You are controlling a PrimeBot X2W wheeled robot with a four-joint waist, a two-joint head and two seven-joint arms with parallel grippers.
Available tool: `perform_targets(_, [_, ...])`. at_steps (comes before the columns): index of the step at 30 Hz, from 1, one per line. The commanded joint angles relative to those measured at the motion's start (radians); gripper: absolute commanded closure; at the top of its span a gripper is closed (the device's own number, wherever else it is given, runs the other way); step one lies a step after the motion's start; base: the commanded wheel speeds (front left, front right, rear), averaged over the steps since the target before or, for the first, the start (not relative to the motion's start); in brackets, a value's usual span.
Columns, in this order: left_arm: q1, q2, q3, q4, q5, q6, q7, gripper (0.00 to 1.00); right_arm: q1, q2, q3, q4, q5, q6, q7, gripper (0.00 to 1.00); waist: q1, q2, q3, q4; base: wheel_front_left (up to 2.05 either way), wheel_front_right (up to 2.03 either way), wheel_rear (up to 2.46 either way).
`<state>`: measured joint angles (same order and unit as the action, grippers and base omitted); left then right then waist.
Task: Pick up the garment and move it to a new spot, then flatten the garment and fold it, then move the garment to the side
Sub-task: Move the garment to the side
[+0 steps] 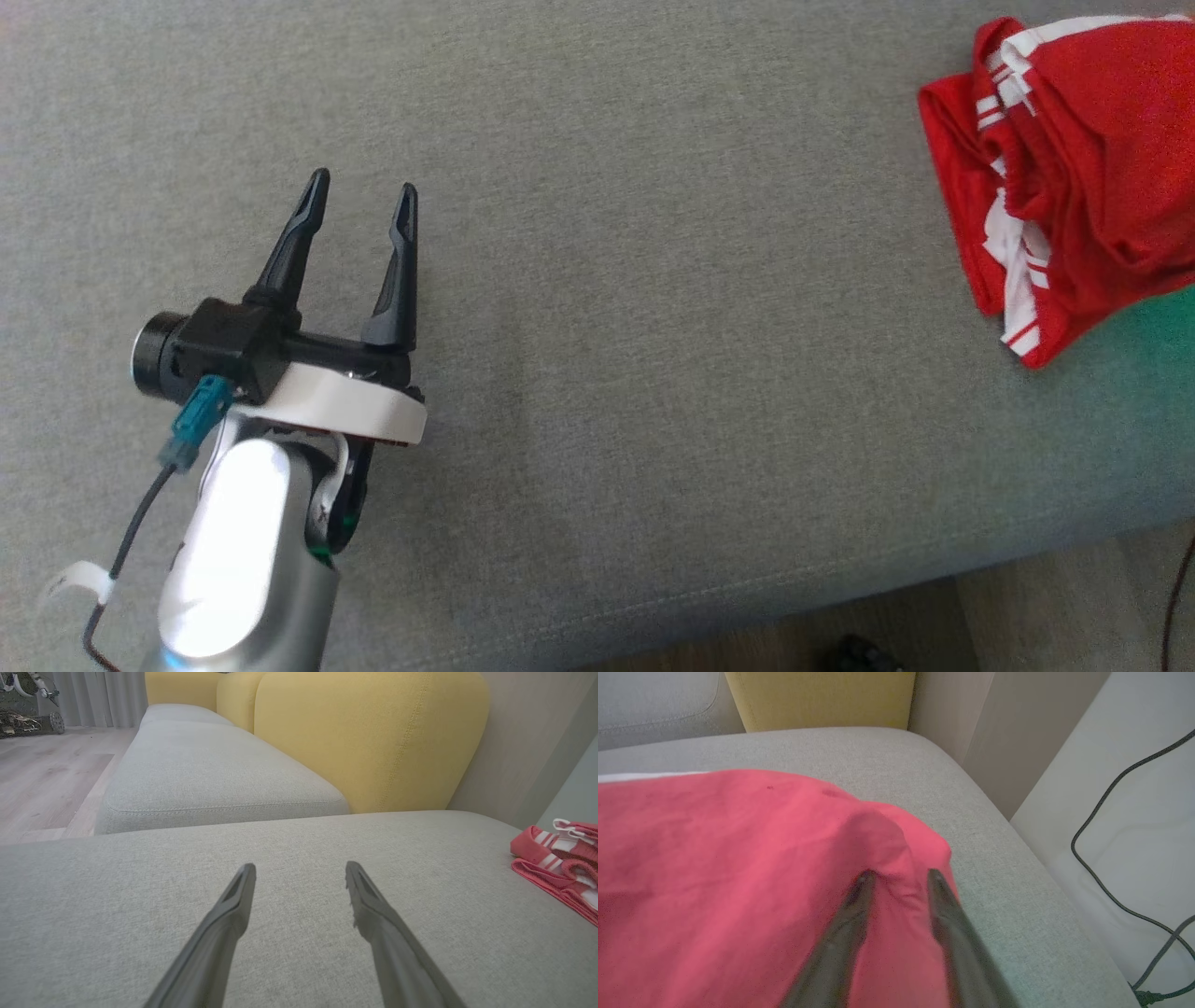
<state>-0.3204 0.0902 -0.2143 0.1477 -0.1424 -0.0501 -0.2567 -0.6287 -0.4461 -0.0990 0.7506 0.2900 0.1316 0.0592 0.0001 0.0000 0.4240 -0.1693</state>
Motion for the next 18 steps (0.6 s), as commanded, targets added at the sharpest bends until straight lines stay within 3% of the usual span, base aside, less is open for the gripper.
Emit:
perform_targets(1, [-0.03, 0.018, 0.028, -0.031, 0.007, -0.001, -0.005, 0.0, -0.007, -0.013, 0.01, -0.017, 0.011, -0.001, -0.022, 0.0, -0.0001, 0.0, -0.006, -0.01, 0.0, 0.0, 0.0])
perform_targets(6, [0.0, 0.019, 0.031, -0.015, 0.0, 0.0, -0.005, 0.0, 0.026, 0.026, 0.022, -0.068, 0.014, -0.001, -0.083, 0.0, -0.0001, 0.0, -0.061, -0.026, 0.0, 0.0, 0.0])
perform_targets(12, [0.052, 0.012, 0.037, -0.003, -0.016, 0.009, -0.005, 0.0, 0.162, 0.111, 0.034, -0.293, -0.004, -0.001, -0.129, 0.0, -0.0001, 0.0, -0.152, -0.018, 0.0, 0.0, 0.0])
perform_targets(18, [0.097, 0.001, 0.037, 0.001, -0.028, 0.022, -0.005, 0.0, 0.334, 0.254, 0.039, -0.547, -0.074, -0.001, -0.099, 0.0, -0.0001, 0.0, -0.229, 0.042, 0.0, 0.0, 0.0])
